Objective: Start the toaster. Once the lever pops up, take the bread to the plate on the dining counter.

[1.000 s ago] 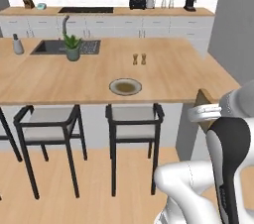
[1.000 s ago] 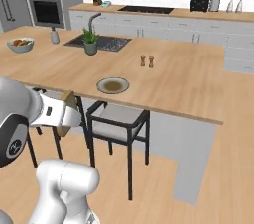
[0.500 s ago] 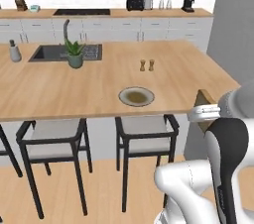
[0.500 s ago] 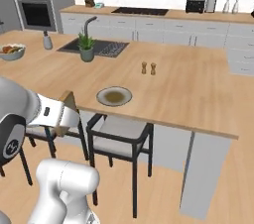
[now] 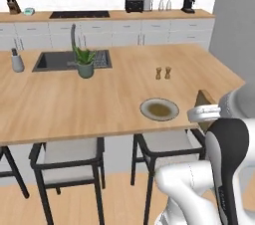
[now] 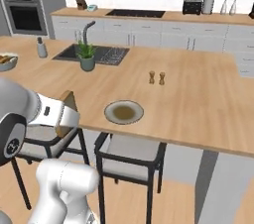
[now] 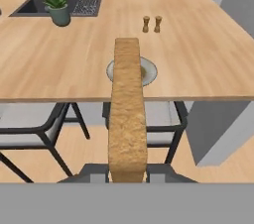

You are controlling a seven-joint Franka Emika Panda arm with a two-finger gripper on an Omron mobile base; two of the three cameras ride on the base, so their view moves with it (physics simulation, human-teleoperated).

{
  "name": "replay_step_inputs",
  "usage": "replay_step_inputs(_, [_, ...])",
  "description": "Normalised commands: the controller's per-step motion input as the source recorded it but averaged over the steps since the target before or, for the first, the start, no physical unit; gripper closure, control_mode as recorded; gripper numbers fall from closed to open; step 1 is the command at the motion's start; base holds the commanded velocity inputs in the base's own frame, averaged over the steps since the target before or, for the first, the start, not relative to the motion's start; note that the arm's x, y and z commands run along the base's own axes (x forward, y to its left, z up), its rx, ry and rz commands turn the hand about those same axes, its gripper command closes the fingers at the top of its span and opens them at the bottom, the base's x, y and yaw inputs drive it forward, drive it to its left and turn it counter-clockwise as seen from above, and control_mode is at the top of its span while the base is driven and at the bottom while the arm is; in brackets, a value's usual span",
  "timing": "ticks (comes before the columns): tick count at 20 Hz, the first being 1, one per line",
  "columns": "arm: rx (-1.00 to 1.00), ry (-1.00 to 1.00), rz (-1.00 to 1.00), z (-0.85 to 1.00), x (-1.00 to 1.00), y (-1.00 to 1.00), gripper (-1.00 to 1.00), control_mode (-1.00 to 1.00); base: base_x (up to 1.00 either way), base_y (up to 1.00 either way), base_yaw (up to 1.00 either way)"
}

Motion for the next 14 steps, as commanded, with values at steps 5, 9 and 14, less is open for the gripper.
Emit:
replay_step_inputs(5, [0.0,0.0,0.0,0.0,0.0,0.0,1.0,1.0,0.39,0.27,-0.2])
replay_step_inputs(9, [0.0,0.0,0.0,0.0,0.0,0.0,1.0,1.0,0.47,-0.03,-0.08])
replay_step_inputs(14, [0.0,0.0,0.0,0.0,0.0,0.0,1.0,1.0,0.53,-0.24,0.0])
